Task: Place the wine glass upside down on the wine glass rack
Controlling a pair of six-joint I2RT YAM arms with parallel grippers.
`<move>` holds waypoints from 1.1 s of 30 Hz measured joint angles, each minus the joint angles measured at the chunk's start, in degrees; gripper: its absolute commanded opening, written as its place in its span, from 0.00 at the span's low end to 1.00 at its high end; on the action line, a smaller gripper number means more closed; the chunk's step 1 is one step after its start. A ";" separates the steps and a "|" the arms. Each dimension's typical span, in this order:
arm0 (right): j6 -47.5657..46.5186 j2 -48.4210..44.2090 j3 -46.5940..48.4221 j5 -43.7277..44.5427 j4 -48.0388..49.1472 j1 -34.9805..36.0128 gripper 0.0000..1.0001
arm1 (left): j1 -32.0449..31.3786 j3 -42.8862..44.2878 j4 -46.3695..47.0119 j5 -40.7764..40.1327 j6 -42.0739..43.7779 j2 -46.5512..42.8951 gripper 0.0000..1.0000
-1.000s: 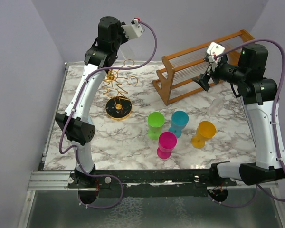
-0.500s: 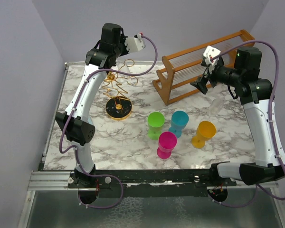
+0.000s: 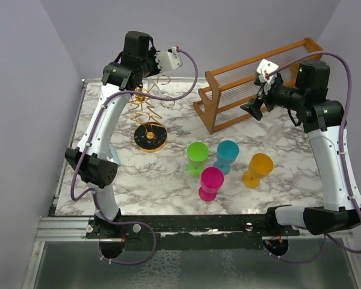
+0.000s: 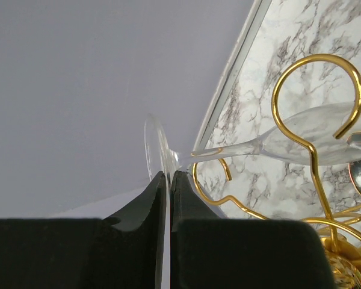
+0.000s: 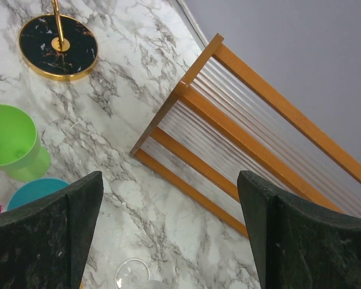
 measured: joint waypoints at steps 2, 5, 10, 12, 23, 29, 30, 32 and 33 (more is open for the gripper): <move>0.02 0.00 0.00 -0.04 0.00 0.00 0.92 | 0.00 0.00 -0.92 0.79 -0.17 -0.48 0.00; 0.00 0.00 0.00 -0.17 0.00 0.00 0.92 | -0.02 0.00 -2.32 1.38 -0.42 -1.07 0.00; 0.00 0.00 0.00 -0.22 0.00 0.00 0.92 | 0.00 0.00 -3.34 1.46 -0.57 -1.55 0.00; 0.00 0.00 0.00 -0.22 0.00 0.00 0.92 | 0.00 0.00 -3.72 1.44 -0.57 -1.66 0.00; 0.00 0.00 -0.02 -0.37 0.00 0.00 0.93 | 0.00 -0.98 -5.09 -1.55 -1.40 -3.26 0.00; 0.00 0.00 -0.02 -0.37 0.00 0.00 0.93 | -0.02 -2.36 -4.98 -3.96 -2.03 -4.22 0.00; 0.02 0.00 -0.02 -0.39 0.00 0.00 0.93 | -0.02 -3.02 -4.76 -4.61 -2.19 -4.44 0.00; 0.02 0.00 -0.02 -0.39 0.00 0.00 0.93 | -0.02 -4.04 -4.20 -5.33 -2.43 -4.66 0.00; 0.00 0.00 -0.02 -0.39 0.00 0.00 0.93 | -0.07 -4.52 -3.80 -5.75 -2.47 -4.66 0.00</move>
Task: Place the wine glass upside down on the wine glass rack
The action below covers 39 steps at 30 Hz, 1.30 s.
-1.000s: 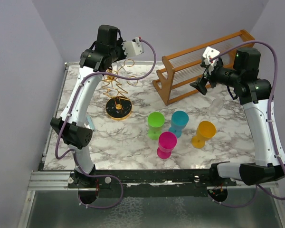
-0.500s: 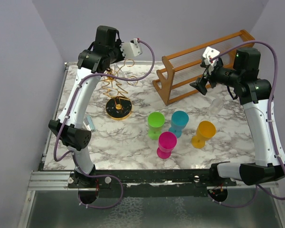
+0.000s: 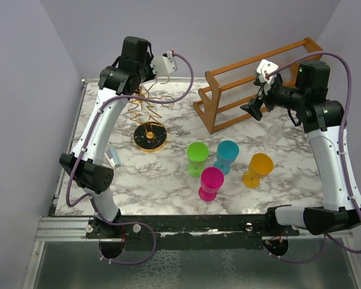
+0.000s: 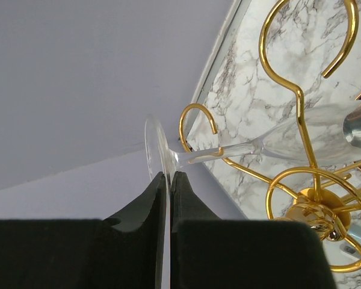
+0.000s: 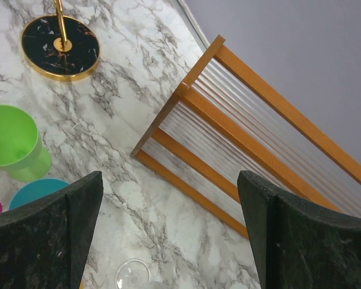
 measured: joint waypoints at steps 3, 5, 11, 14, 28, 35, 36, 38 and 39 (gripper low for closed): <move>0.02 0.00 0.00 0.00 0.00 0.00 0.93 | -0.07 -1.40 0.85 -0.92 -0.15 0.00 0.00; 0.02 0.00 0.00 0.00 0.00 0.00 0.93 | -0.17 -2.16 1.38 -1.40 -0.20 0.00 0.00; 0.02 0.00 -0.07 0.00 0.00 0.00 0.93 | -0.33 -3.67 3.02 -2.56 -0.20 0.00 0.00; 0.02 0.00 -0.17 0.00 0.02 0.00 0.93 | -0.33 -4.59 4.24 -3.28 -0.15 0.00 0.00; 0.02 0.00 -0.79 0.00 0.02 0.00 0.93 | -0.33 -5.77 7.28 -4.94 -0.90 0.00 0.06; 0.02 0.00 -0.79 0.00 0.02 0.00 0.93 | -0.33 -5.79 7.76 -5.05 -0.96 0.87 0.14; 0.02 0.00 -0.81 0.00 0.02 0.00 0.93 | -0.33 -5.79 7.74 -5.05 -0.94 1.09 0.15; 0.02 0.00 -0.81 0.00 0.02 -0.07 0.93 | -0.33 -5.79 7.72 -5.03 -0.81 1.62 0.16; 0.02 0.00 -0.81 0.00 0.02 -0.11 0.93 | -0.33 -5.79 7.72 -5.03 -0.79 1.77 0.17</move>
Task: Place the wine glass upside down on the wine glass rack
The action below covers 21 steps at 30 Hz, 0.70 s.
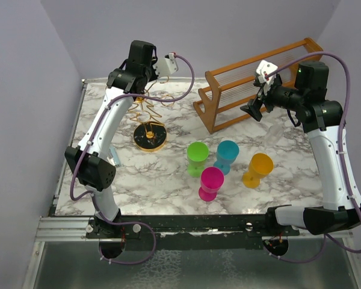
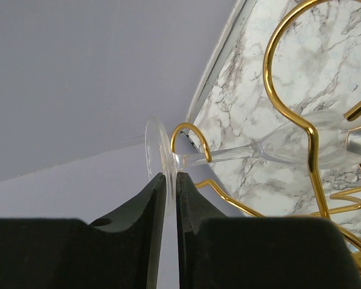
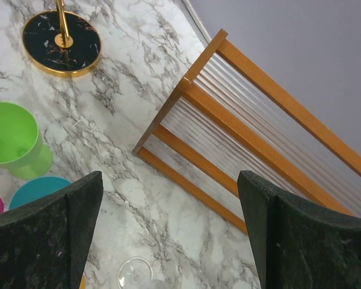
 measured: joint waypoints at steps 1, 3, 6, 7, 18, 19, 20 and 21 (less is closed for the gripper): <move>0.00 0.00 -0.02 0.00 0.00 -0.07 0.93 | 0.00 0.00 -0.02 0.00 0.00 0.13 0.17; 0.00 0.00 -0.11 0.00 0.02 -0.15 0.93 | 0.00 -0.02 -0.09 0.02 0.02 0.28 0.18; 0.00 0.00 -0.39 0.00 0.02 -0.15 0.93 | 0.00 -0.02 -0.31 0.04 0.35 0.28 0.20; 0.00 0.00 -0.48 0.00 0.02 -0.15 0.93 | 0.00 -0.02 -0.50 0.04 0.57 0.28 0.20; 0.00 0.00 -0.76 0.00 0.02 -0.15 0.93 | 0.02 -0.02 -3.02 0.00 2.08 0.28 0.28; -0.02 0.00 -0.76 0.00 0.02 -0.15 0.93 | 0.02 -0.02 -3.26 -0.02 2.14 0.31 0.29; 0.00 0.00 -0.76 0.00 0.02 -0.15 0.93 | 0.02 -0.02 -3.45 0.00 2.21 0.31 0.30; -0.02 0.00 -0.76 0.00 0.02 -0.15 0.93 | 0.00 -0.02 -3.56 -0.02 2.25 0.31 0.31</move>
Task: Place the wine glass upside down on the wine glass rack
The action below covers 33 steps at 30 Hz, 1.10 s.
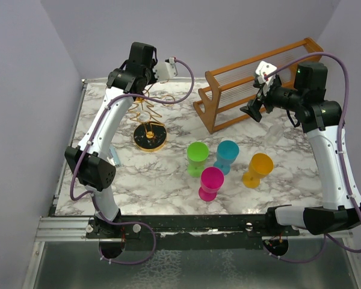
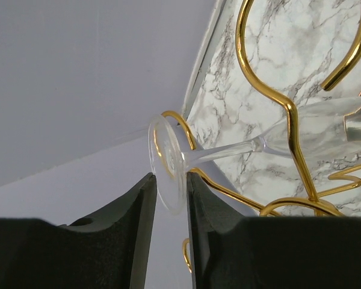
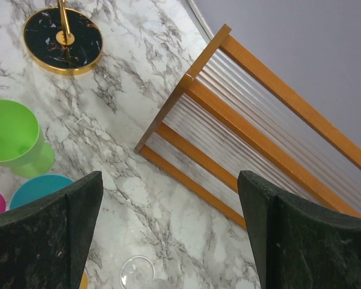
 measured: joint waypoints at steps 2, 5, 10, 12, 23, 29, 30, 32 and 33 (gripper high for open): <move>0.00 0.00 0.00 0.00 0.00 0.00 0.93 | 0.00 0.00 -0.04 -0.04 0.11 0.00 0.32; 0.00 0.00 0.00 0.00 0.00 0.00 0.93 | 0.02 0.02 0.04 -0.22 0.13 0.00 0.35; 0.00 0.00 0.00 0.00 0.00 0.00 0.93 | 0.02 0.20 0.66 -0.44 0.11 -0.02 0.45; -0.04 0.00 0.00 0.00 0.00 0.00 0.93 | 0.02 0.28 0.98 -0.55 0.15 -0.04 0.46; -0.35 0.02 0.00 0.00 0.00 0.00 0.93 | 0.07 0.33 1.36 -0.50 0.22 -0.24 0.48; -0.35 0.11 0.00 0.00 0.00 0.00 0.93 | 0.07 0.33 0.35 0.90 -0.04 -0.72 0.49; -0.35 0.13 0.00 0.00 0.00 0.00 0.93 | 0.07 0.33 0.17 1.31 -0.15 -0.81 0.49; -0.35 0.13 -0.02 0.00 0.00 0.00 0.93 | 0.07 0.33 -0.33 2.10 -0.37 -1.01 0.49; -0.35 0.15 -0.02 0.00 0.00 0.00 0.93 | 0.09 0.33 -0.46 2.38 -0.50 -1.11 0.49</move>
